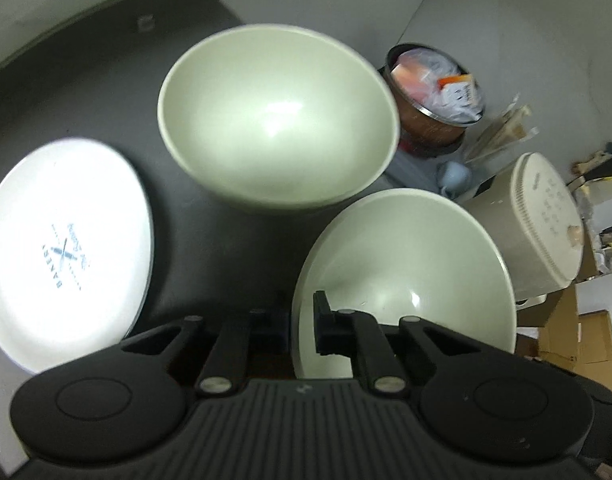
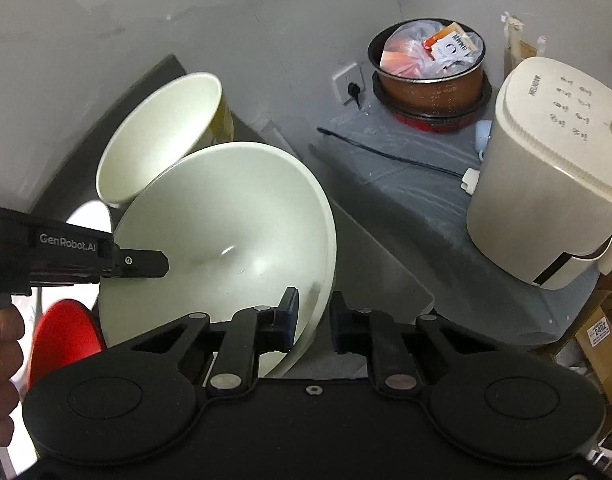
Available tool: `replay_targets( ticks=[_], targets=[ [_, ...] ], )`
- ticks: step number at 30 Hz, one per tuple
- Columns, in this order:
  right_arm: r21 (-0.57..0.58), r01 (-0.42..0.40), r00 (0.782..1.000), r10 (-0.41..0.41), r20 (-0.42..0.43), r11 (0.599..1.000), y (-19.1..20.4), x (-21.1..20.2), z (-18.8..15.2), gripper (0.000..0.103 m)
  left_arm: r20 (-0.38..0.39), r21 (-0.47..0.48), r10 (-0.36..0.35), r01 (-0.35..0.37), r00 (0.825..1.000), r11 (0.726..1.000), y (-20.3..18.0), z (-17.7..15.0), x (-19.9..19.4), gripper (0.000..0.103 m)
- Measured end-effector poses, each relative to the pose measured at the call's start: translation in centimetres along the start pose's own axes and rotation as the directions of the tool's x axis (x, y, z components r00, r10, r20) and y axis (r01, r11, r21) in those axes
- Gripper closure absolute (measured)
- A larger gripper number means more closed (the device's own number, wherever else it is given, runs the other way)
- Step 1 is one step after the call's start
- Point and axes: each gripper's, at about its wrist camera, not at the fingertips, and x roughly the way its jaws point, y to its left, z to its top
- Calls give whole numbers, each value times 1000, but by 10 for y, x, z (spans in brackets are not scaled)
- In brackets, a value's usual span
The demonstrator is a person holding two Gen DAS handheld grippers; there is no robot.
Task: Organize plates and bowls
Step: 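Lift the cream bowl with both grippers and lower it into the red bowl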
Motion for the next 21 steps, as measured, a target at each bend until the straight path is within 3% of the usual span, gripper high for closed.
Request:
replay_targets(
  ticks=[21],
  targets=[
    [-55, -29, 987, 37, 155, 998, 48, -62, -6, 86, 137, -42, -42, 48, 990, 998, 36, -28, -80, 93]
  ],
)
